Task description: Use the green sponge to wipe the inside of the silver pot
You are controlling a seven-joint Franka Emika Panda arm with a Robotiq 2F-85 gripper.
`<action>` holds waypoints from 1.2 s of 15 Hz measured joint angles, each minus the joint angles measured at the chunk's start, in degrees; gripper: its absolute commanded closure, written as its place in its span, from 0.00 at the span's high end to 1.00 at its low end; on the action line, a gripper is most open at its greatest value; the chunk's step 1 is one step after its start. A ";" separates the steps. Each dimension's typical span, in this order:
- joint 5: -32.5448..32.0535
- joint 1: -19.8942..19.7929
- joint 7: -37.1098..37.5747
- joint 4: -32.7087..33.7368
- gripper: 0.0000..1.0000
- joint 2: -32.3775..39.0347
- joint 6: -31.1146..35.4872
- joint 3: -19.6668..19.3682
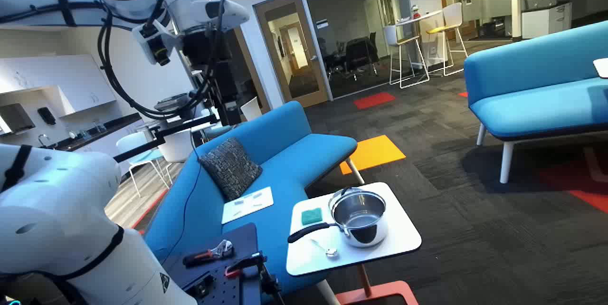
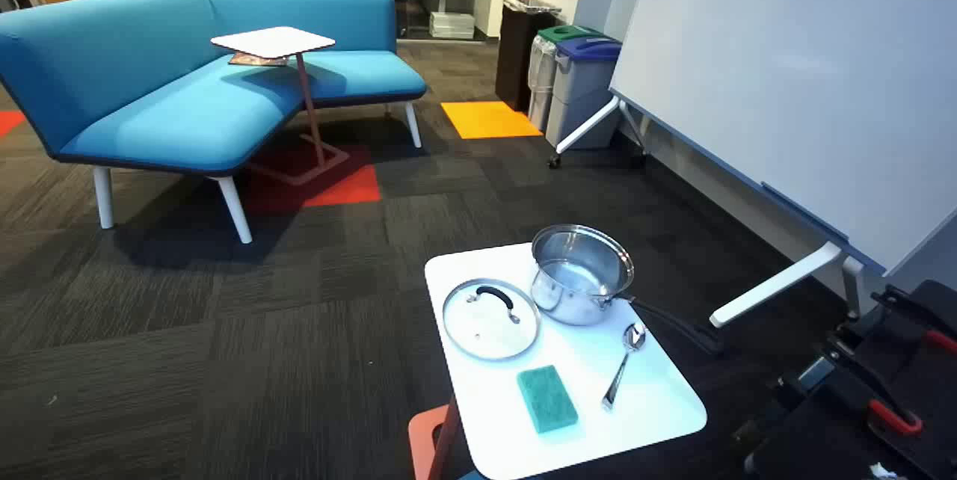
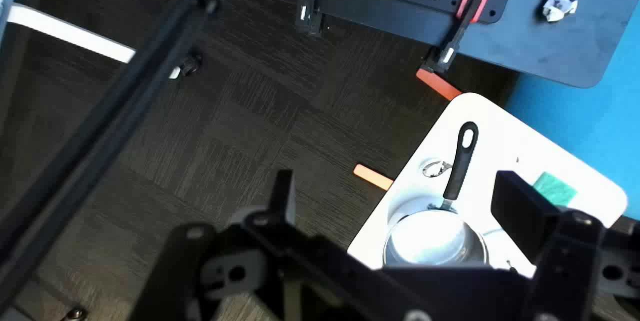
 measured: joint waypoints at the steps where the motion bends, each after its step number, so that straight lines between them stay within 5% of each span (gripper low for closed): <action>1: 0.00 0.00 0.00 0.00 1.00 0.00 0.00 0.00; 14: 0.00 0.00 0.00 0.00 1.00 0.00 0.00 0.00; 18: 4.78 2.36 1.00 0.17 1.00 2.09 2.70 0.62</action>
